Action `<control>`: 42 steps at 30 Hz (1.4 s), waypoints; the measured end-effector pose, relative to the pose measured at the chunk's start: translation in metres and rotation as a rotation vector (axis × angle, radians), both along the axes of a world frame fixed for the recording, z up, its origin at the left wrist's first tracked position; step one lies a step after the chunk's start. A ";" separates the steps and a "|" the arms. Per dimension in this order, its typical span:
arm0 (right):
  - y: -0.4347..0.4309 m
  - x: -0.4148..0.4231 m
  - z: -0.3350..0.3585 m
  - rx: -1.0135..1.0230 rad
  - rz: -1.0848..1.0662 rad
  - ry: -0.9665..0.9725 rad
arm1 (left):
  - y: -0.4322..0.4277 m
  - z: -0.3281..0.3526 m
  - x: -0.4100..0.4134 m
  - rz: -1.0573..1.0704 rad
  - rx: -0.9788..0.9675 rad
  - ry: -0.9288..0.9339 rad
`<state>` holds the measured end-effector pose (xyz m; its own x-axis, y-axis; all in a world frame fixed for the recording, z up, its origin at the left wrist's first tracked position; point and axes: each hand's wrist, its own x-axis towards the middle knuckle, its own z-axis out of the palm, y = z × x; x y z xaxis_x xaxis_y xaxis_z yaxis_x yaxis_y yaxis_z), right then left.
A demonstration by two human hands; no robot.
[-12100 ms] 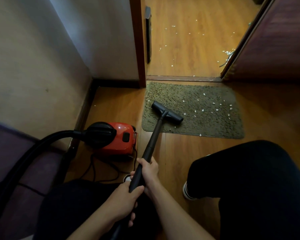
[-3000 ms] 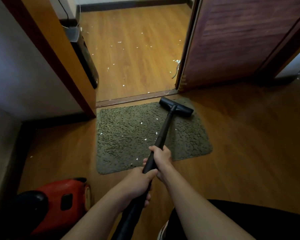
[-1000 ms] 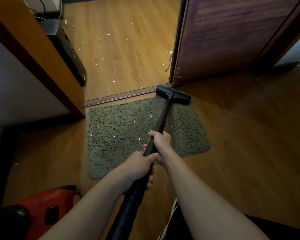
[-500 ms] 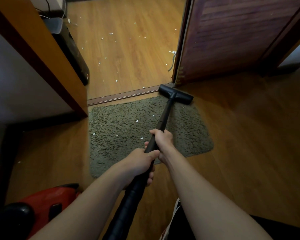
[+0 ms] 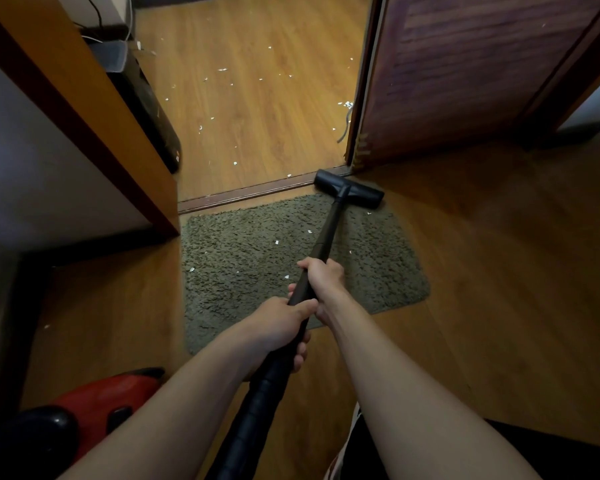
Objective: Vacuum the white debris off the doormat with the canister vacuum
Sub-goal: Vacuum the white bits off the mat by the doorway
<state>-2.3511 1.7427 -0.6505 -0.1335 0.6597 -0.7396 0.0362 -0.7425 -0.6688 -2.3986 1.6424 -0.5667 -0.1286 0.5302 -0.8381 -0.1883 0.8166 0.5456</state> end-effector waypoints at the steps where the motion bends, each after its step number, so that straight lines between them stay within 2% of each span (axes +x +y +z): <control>1: -0.003 -0.001 0.001 -0.004 0.010 0.000 | -0.003 0.002 0.000 0.006 -0.001 0.006; 16: -0.079 0.044 0.005 -0.013 -0.113 -0.047 | -0.074 0.018 0.034 -0.160 0.030 0.050; 26: -0.061 0.052 -0.003 0.005 -0.126 -0.046 | -0.057 0.008 0.043 -0.129 0.032 0.029; 42: -0.094 0.054 -0.005 0.014 -0.047 -0.101 | -0.090 0.003 0.040 -0.128 0.042 -0.007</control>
